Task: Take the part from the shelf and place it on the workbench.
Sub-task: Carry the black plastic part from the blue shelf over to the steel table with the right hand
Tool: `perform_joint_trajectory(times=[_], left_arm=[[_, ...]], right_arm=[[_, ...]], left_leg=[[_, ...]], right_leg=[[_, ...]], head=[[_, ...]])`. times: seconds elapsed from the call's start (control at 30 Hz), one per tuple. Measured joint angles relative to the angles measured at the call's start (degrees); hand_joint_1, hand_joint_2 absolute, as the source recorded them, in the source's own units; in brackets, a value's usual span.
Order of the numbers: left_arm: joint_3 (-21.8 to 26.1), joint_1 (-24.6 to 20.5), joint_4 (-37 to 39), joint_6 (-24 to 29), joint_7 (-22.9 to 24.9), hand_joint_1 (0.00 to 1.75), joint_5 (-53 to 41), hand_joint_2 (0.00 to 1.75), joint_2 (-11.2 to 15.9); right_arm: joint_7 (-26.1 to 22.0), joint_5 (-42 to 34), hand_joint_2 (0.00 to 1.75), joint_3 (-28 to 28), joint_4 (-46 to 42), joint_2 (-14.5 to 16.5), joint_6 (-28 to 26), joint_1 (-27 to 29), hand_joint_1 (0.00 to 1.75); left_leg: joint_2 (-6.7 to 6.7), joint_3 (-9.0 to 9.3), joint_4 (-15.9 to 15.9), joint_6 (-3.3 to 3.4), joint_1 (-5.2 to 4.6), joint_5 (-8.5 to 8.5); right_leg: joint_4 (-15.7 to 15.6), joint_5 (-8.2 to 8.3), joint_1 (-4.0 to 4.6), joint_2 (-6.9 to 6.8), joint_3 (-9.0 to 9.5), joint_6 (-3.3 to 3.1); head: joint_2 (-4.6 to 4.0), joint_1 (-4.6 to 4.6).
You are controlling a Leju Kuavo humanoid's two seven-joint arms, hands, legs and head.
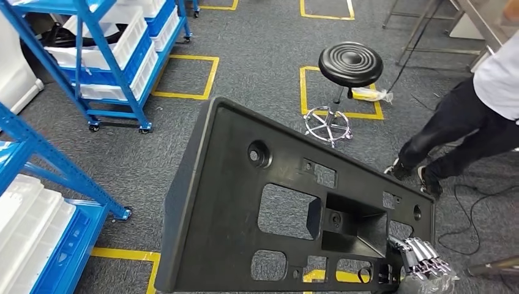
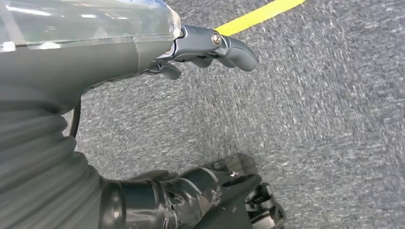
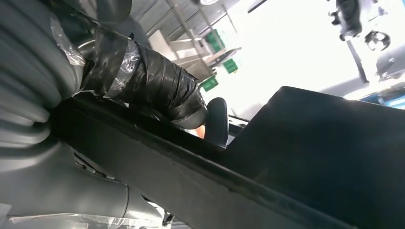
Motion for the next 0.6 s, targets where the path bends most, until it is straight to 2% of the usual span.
perform_joint_trajectory(times=[0.03, 0.07, 0.1, 0.13, 0.17, 0.2, 0.23, 0.27, 0.3, 0.33, 0.37, 0.4, 0.43, 0.47, 0.5, 0.57, 0.6], left_arm=[[0.0, 0.0, 0.0, 0.0, 0.0, 0.00, 0.0, 1.75, 0.0], [0.0, 0.0, 0.0, 0.0, 0.0, 0.00, 0.0, 1.75, -0.1], [0.0, -0.1, 0.0, -0.1, 0.0, 0.00, 0.0, 1.75, -0.1], [0.0, -0.2, 0.0, 0.0, 0.0, 0.00, 0.0, 1.75, -0.2], [0.0, -0.2, 0.0, 0.0, 0.0, 0.00, 0.0, 1.75, -0.1], [0.0, -0.2, 0.0, 0.0, -0.1, 0.00, 0.1, 1.75, -0.1], [0.0, -0.1, 0.0, 0.0, -0.1, 0.00, 0.1, 1.75, -0.1], [0.0, 0.0, 0.0, 0.0, -0.1, 0.00, 0.1, 1.75, -0.1], [0.0, 0.1, 0.0, 0.0, 0.0, 0.00, 0.1, 1.75, -0.1], [0.0, 0.2, 0.0, 0.0, 0.0, 0.00, 0.1, 1.75, -0.1], [0.0, 0.2, 0.0, 0.0, 0.0, 0.00, 0.1, 1.75, -0.1], [0.0, 0.2, 0.0, 0.0, 0.0, 0.00, 0.1, 1.75, -0.1], [-0.1, 0.2, 0.0, 0.0, 0.0, 0.00, 0.1, 1.75, -0.1], [-0.1, 0.2, 0.0, 0.0, 0.0, 0.00, 0.1, 1.75, -0.1], [-0.1, 0.1, 0.0, 0.0, 0.0, 0.00, 0.1, 1.75, -0.1], [-0.1, 0.0, 0.0, 0.0, 0.0, 0.00, 0.1, 1.75, -0.1], [-0.1, 0.0, 0.0, 0.0, 0.0, 0.00, 0.1, 1.75, -0.1]], right_arm=[[0.0, 0.0, 1.75, 0.0, 0.0, 0.0, 0.0, 0.0, 1.75], [0.0, 0.0, 1.75, -0.1, -0.1, 0.0, 0.0, 0.1, 1.75], [0.0, 0.0, 1.75, -0.1, -0.2, 0.0, 0.0, 0.1, 1.75], [0.0, 0.0, 1.75, -0.1, -0.2, 0.0, 0.0, 0.2, 1.75], [0.0, 0.1, 1.75, -0.2, -0.3, 0.1, 0.0, 0.2, 1.75], [0.1, 0.1, 1.75, -0.2, -0.3, 0.2, 0.0, 0.2, 1.75], [0.2, 0.1, 1.75, -0.2, -0.3, 0.2, 0.0, 0.1, 1.75], [0.3, 0.1, 1.75, -0.3, -0.3, 0.3, 0.0, 0.1, 1.75], [0.5, 0.2, 1.75, -0.3, -0.2, 0.3, 0.0, 0.2, 1.75], [0.6, 0.2, 1.75, -0.4, -0.2, 0.3, 0.0, 0.2, 1.75], [0.7, 0.2, 1.75, -0.5, -0.2, 0.3, 0.0, 0.2, 1.75], [0.8, 0.2, 1.75, -0.5, -0.2, 0.3, 0.0, 0.2, 1.75], [0.9, 0.2, 1.75, -0.5, -0.2, 0.3, 0.0, 0.2, 1.75], [1.0, 0.2, 1.75, -0.5, -0.2, 0.3, 0.0, 0.1, 1.75], [1.0, 0.1, 1.75, -0.5, -0.2, 0.3, 0.0, 0.1, 1.75], [1.1, 0.1, 1.75, -0.6, -0.2, 0.3, 0.0, 0.2, 1.75], [1.1, 0.1, 1.75, -0.7, -0.2, 0.3, 0.0, 0.3, 1.75]], left_leg=[[0.54, 0.14, -0.1, -0.25, -0.07, -0.09], [0.98, 0.28, -0.1, -0.51, -0.08, -0.24], [0.60, 0.36, 0.1, -0.77, -0.03, -0.62], [-0.39, 0.08, 1.2, -1.00, 0.03, -1.49], [-1.79, -0.80, 3.4, -1.19, 0.08, -2.92], [-3.31, -2.28, 6.8, -1.29, 0.17, -4.72], [-4.19, -4.19, 10.7, -1.37, 0.19, -6.50], [-4.57, -5.93, 14.1, -1.46, 0.22, -7.58], [-4.73, -7.02, 16.0, -1.53, 0.26, -7.62], [-4.82, -7.11, 15.6, -1.58, 0.32, -6.43], [-5.08, -6.18, 12.9, -1.63, 0.42, -4.29], [-6.00, -4.72, 9.2, -1.70, 0.62, -2.11], [-7.23, -3.30, 5.6, -1.75, 0.77, -0.61], [-8.30, -2.32, 3.2, -1.67, 0.90, 0.16], [-9.05, -1.90, 2.1, -1.51, 0.93, 0.19], [-8.47, -1.86, 1.9, -0.82, 0.80, 0.14], [-7.89, -1.85, 1.7, -0.46, 0.79, 0.29]], right_leg=[[-0.1, 0.06, 0.19, 0.52, -0.11, -0.23], [-0.3, 0.20, 0.03, 1.27, -0.05, -0.51], [-0.6, 0.37, -0.15, 1.88, 0.11, -0.76], [-1.0, 0.56, -0.38, 2.53, 0.30, -1.06], [-1.2, 0.73, -0.65, 3.14, 0.51, -1.31], [-1.3, 0.76, -0.69, 3.74, 0.55, -1.44], [-1.3, 0.75, -0.74, 4.43, 0.54, -1.55], [-1.2, 0.73, -0.76, 5.21, 0.55, -1.59], [-1.1, 0.67, -0.78, 6.03, 0.56, -1.61], [-0.9, 0.59, -0.85, 6.86, 0.58, -1.56], [-0.6, 0.44, -0.95, 7.68, 0.59, -1.43], [-0.2, 0.21, -1.06, 8.42, 0.53, -1.21], [0.3, -0.05, -1.08, 9.11, 0.34, -0.91], [0.8, -0.21, -1.07, 9.72, 0.04, -0.58], [1.0, -0.27, -1.05, 10.27, -0.30, -0.27], [1.1, -0.03, -1.15, 11.36, -0.83, 0.35], [1.3, -0.10, -1.22, 11.17, -0.99, 0.61]], head=[[0.00, -0.01], [0.00, -0.02], [0.00, -0.02], [0.00, -0.04], [0.00, -0.06], [0.00, -0.07], [0.00, -0.09], [0.00, -0.09], [0.00, -0.09], [0.00, -0.09], [0.00, -0.09], [0.00, -0.09], [0.00, -0.09], [0.00, -0.08], [0.00, -0.07], [0.00, -0.04], [0.00, -0.04]])
